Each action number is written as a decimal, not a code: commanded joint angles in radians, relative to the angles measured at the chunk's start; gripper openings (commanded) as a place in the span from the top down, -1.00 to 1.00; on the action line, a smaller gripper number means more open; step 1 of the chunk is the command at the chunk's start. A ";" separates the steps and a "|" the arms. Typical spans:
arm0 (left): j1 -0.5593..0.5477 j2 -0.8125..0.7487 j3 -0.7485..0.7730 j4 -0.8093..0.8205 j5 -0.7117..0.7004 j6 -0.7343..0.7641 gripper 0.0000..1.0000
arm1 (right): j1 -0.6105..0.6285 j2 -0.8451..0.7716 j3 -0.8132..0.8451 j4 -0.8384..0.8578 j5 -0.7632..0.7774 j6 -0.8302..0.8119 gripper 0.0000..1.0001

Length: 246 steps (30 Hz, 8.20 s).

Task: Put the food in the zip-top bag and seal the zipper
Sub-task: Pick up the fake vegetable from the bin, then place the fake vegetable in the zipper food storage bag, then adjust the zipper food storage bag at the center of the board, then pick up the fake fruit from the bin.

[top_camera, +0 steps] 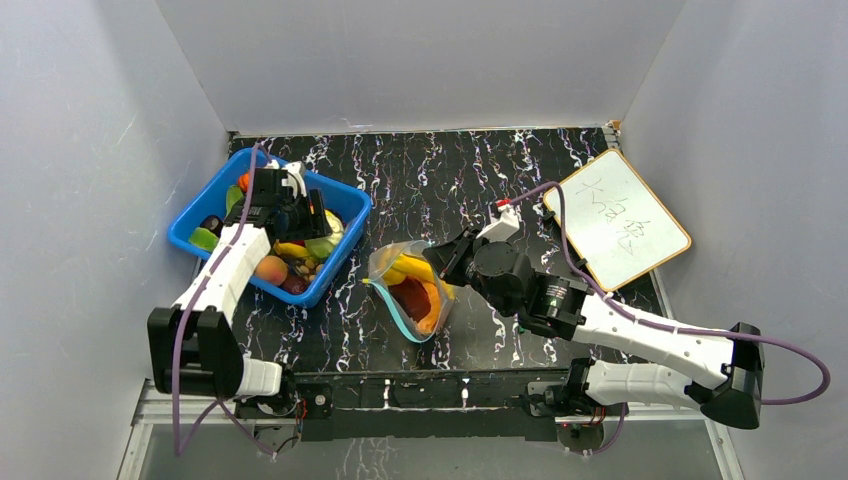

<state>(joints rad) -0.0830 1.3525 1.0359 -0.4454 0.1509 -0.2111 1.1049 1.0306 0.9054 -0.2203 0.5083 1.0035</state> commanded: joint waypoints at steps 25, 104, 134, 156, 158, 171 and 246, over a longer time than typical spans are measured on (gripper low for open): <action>0.000 -0.305 0.047 -0.041 0.573 -0.182 0.25 | 0.001 0.135 0.139 0.058 0.298 0.236 1.00; 0.000 -0.437 -0.275 0.098 0.746 -0.247 -0.09 | -0.001 0.283 0.248 0.219 0.215 0.229 1.00; -0.016 -0.444 -0.182 0.611 0.783 -0.688 1.00 | 0.000 0.125 0.012 0.219 0.064 -0.068 1.00; -0.044 -0.299 -0.218 0.566 0.760 -0.602 1.00 | 0.000 0.036 0.030 0.085 0.017 -0.173 1.00; -0.055 -0.284 -0.210 0.582 0.760 -0.604 0.92 | 0.000 0.016 0.018 0.072 0.028 -0.169 1.00; -0.066 -0.272 -0.064 0.223 0.565 -0.343 -0.32 | 0.000 -0.047 -0.055 0.041 0.081 -0.047 1.00; 0.063 -0.267 0.032 -0.237 0.054 -0.088 0.98 | 0.000 -0.043 0.129 -0.114 0.235 0.003 1.00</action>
<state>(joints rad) -0.0269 1.1183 1.0042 -0.6369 0.1661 -0.3149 1.1042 1.0004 0.9184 -0.3283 0.6266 0.9943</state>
